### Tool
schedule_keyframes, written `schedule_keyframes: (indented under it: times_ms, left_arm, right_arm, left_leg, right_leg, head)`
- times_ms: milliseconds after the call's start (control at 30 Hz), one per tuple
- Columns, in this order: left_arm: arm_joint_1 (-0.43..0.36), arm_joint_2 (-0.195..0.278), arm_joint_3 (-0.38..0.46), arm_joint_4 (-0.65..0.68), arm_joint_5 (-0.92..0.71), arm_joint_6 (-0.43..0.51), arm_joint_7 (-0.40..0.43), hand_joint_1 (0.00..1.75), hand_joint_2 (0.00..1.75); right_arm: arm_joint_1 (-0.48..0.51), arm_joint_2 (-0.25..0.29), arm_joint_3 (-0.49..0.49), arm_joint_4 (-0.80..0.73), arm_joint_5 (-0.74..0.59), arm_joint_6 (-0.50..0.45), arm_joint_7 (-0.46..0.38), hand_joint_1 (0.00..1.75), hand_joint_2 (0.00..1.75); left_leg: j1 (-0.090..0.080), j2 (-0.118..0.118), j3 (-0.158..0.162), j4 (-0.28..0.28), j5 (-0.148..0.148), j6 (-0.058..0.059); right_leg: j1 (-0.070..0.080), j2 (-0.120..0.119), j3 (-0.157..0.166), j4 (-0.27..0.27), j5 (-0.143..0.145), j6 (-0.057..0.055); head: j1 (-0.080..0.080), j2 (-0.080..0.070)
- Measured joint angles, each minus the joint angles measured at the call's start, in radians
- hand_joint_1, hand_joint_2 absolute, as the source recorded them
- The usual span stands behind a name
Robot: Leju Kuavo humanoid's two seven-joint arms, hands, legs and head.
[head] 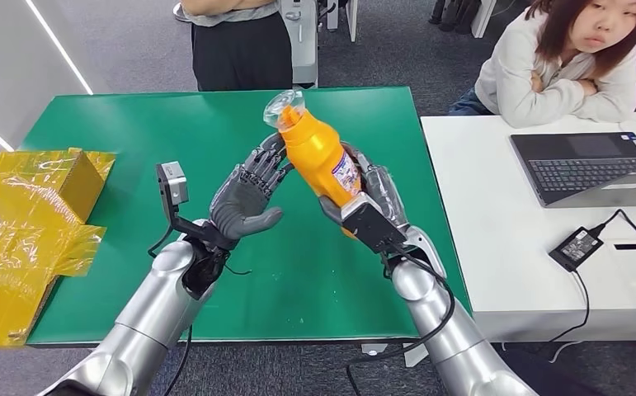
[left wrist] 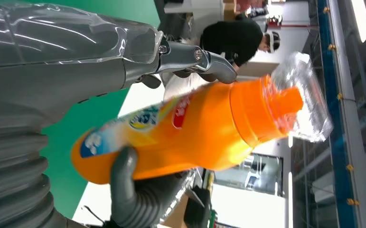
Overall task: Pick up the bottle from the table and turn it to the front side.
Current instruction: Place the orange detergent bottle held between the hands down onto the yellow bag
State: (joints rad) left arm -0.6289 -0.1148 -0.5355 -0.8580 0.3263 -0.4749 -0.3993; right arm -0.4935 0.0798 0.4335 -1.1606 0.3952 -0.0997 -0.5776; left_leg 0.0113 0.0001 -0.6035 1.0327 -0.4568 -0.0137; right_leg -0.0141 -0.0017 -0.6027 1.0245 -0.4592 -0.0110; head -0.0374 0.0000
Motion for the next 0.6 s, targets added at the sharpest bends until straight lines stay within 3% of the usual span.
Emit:
schedule_keyframes:
  times_ms: [600]
  left_arm:
    - [-0.009,0.014,-0.004,-0.039,0.037,-0.035,-0.013,0.00,1.75]
  right_arm:
    - [-0.031,0.045,0.045,0.029,0.041,0.041,0.011,1.75,1.75]
  left_leg:
    - [0.000,0.000,0.000,0.000,0.000,-0.001]
  right_leg:
    - [0.000,0.000,0.000,0.000,0.000,0.000]
  head:
    - [0.000,0.000]
